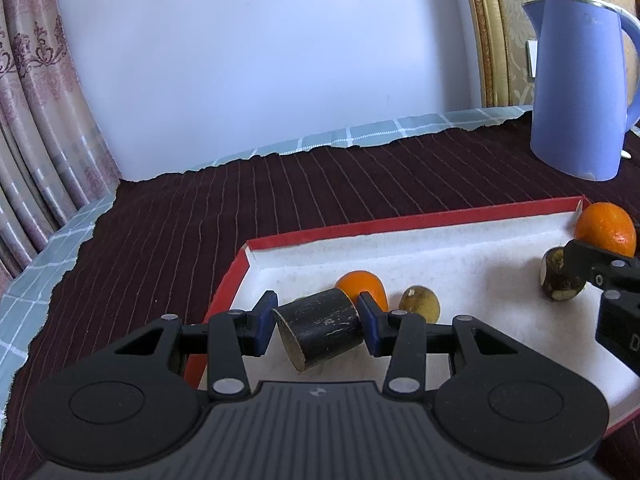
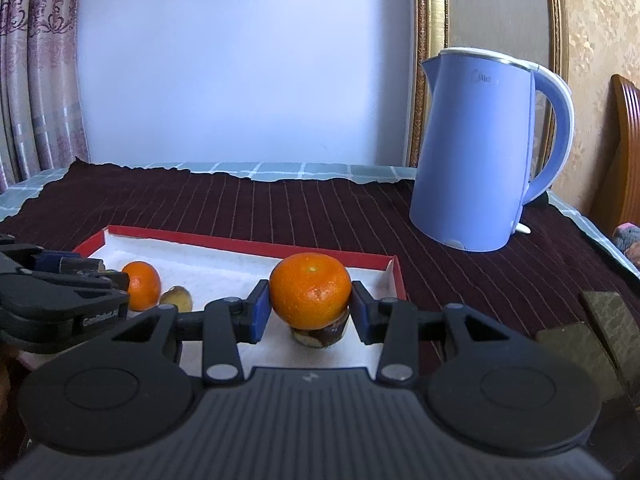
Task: Organize fruits
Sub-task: 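Carry the dark cylinder and orange over the tray with both tools, then open the right tool to drop the orange while the left tool releases the cylinder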
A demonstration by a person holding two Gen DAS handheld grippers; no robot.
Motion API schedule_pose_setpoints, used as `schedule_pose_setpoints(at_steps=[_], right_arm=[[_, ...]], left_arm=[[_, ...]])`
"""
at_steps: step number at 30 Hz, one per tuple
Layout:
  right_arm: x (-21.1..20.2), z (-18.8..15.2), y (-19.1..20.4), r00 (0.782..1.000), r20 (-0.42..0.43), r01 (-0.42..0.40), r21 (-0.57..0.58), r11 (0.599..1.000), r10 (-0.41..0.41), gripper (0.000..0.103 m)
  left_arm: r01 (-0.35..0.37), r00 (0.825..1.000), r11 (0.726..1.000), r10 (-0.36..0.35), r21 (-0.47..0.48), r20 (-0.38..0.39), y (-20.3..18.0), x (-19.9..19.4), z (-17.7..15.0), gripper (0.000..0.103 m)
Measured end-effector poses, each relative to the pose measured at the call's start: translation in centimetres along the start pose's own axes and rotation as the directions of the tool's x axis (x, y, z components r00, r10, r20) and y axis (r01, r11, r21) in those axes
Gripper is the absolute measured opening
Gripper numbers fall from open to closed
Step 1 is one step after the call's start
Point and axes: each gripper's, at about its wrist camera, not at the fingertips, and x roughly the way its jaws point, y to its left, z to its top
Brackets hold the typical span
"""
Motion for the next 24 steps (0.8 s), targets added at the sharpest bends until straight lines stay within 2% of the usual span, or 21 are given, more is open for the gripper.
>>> schedule_pose_setpoints(at_steps=[9, 18, 19, 22, 24], right_arm=[[1.5, -0.1, -0.5, 1.0, -0.013, -0.007, 0.022, 1.0, 0.008, 0.04], [2.1, -0.3, -0.4, 1.0, -0.008, -0.008, 0.024, 1.0, 0.009, 0.04], [2.2, -0.4, -0.4, 1.0, -0.008, -0.01, 0.029, 1.0, 0.01, 0.041], [2.1, -0.5, -0.8, 1.0, -0.001, -0.018, 0.049, 0.999, 0.018, 0.056], [1.7, -0.6, -0.9, 1.0, 0.016, -0.011, 0.043, 0.999, 0.01, 0.058]], left_arm=[[0.007, 1.0, 1.0, -0.007, -0.003, 0.022, -0.3, 0.5, 0.6, 0.043], [0.076, 0.997, 0.997, -0.077, 0.033, 0.026, -1.9, 0.9, 0.6, 0.044], [0.084, 0.996, 0.996, -0.085, 0.037, 0.025, -2.0, 0.9, 0.6, 0.044], [0.083, 0.996, 0.995, -0.084, 0.047, 0.028, -2.4, 0.7, 0.4, 0.044], [0.076, 0.996, 0.996, -0.078, 0.048, 0.038, -2.3, 0.4, 0.4, 0.051]])
